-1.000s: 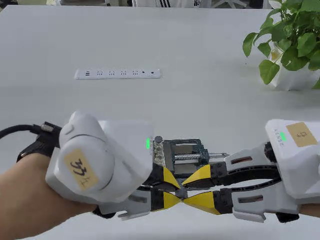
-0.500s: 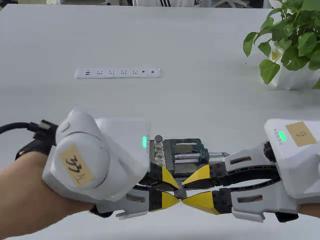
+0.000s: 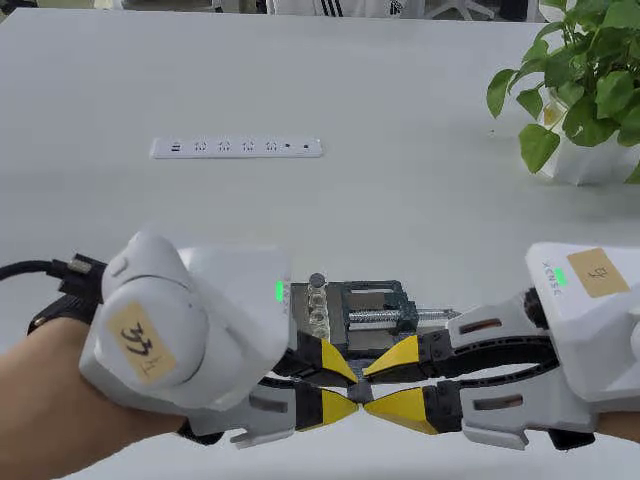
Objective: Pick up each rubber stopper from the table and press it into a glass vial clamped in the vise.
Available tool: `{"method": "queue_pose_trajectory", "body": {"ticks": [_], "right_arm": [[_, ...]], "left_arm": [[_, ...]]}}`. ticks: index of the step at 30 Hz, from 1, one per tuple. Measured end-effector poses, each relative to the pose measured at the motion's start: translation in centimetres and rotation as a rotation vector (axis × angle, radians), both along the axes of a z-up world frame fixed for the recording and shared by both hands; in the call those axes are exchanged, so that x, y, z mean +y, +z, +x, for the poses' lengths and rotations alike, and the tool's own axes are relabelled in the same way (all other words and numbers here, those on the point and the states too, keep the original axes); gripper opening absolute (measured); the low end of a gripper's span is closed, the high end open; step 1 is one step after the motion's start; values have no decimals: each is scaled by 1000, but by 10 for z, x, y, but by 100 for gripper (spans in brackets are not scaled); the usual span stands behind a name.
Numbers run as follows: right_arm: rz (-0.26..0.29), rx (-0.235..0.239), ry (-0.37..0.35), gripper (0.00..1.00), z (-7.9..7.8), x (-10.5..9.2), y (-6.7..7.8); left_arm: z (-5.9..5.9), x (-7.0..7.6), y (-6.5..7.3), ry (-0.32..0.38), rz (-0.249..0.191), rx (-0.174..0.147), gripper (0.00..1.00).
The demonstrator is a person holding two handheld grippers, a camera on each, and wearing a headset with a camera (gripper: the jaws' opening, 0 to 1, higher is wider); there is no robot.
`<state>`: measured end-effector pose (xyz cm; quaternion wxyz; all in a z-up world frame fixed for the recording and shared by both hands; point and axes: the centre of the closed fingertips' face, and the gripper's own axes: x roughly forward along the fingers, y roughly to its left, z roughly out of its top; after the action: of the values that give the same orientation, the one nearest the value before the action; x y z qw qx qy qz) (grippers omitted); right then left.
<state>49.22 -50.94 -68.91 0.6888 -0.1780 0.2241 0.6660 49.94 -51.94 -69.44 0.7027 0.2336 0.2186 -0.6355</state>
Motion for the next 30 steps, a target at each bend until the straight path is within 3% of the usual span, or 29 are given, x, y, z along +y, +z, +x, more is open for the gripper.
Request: {"method": "queue_pose_trajectory", "body": {"ticks": [8,20,30], "right_arm": [[-10,7,8,5,1,2,-1],[-26,13,18,5,3,2,2],[-48,-1,3,5,18,0,6]], "left_arm": [[0,0,2,27,-37,14,5],[4,9,13,140,-179,83,9],[14,26,15,249,-243,83,17]]}}
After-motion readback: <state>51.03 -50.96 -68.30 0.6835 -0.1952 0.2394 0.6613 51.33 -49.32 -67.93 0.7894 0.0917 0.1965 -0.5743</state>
